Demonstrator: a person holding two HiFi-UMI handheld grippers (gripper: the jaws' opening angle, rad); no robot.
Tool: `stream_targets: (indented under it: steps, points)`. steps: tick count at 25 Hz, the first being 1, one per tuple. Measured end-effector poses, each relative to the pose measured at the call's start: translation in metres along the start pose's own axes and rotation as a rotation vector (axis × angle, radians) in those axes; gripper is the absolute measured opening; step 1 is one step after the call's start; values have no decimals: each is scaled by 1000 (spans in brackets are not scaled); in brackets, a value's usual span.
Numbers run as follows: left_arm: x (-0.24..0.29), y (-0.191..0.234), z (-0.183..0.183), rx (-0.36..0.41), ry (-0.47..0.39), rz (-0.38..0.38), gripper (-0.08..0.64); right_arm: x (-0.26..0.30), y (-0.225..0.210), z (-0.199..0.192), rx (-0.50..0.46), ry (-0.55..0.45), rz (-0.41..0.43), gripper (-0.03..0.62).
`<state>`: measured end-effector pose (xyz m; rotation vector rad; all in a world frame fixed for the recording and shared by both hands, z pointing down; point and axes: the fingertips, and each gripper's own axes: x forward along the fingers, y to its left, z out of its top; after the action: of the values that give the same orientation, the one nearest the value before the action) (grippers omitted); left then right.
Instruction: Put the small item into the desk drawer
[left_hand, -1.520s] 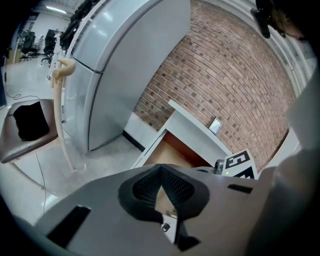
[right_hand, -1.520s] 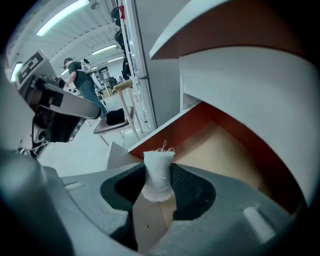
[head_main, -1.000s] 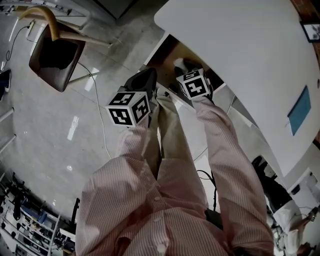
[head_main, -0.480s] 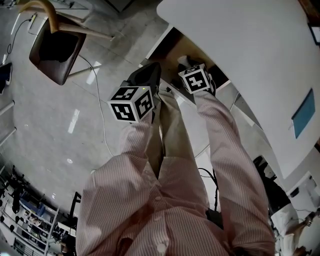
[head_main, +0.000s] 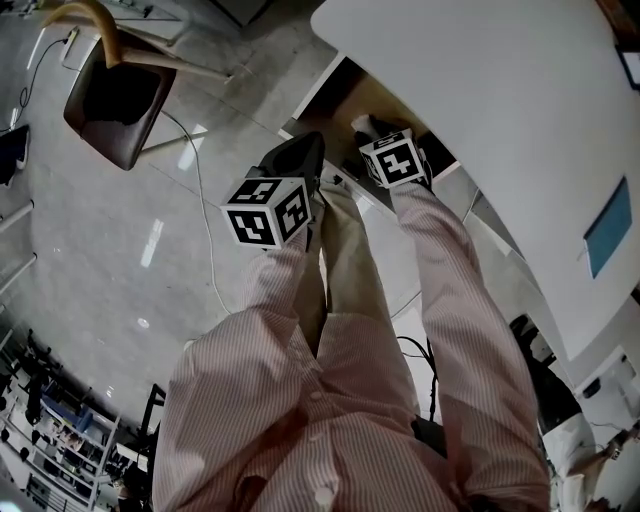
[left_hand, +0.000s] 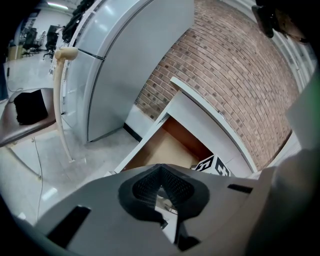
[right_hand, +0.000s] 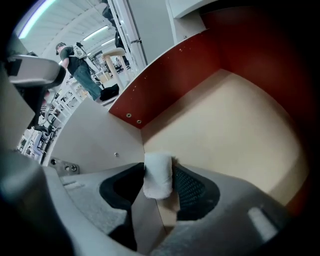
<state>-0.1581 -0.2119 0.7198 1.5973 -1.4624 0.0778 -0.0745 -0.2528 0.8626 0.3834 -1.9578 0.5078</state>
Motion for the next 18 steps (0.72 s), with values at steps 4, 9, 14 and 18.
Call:
stream_targets:
  steps: [4,9,14,18]
  points:
    - [-5,-5,2,5,-3,0,-2,-16,4,10,16,-50,17,175]
    - [-21,-23,-1,31,4,-13,-2,-44,19,17,33,-113,32,156]
    - [-35,-40,6,58,-1,-35,-2,-70,26,28,11,-152,6,87]
    - [-46,-62,12,103,6,-66,-2,-100,33,38,6,-204,-11,41]
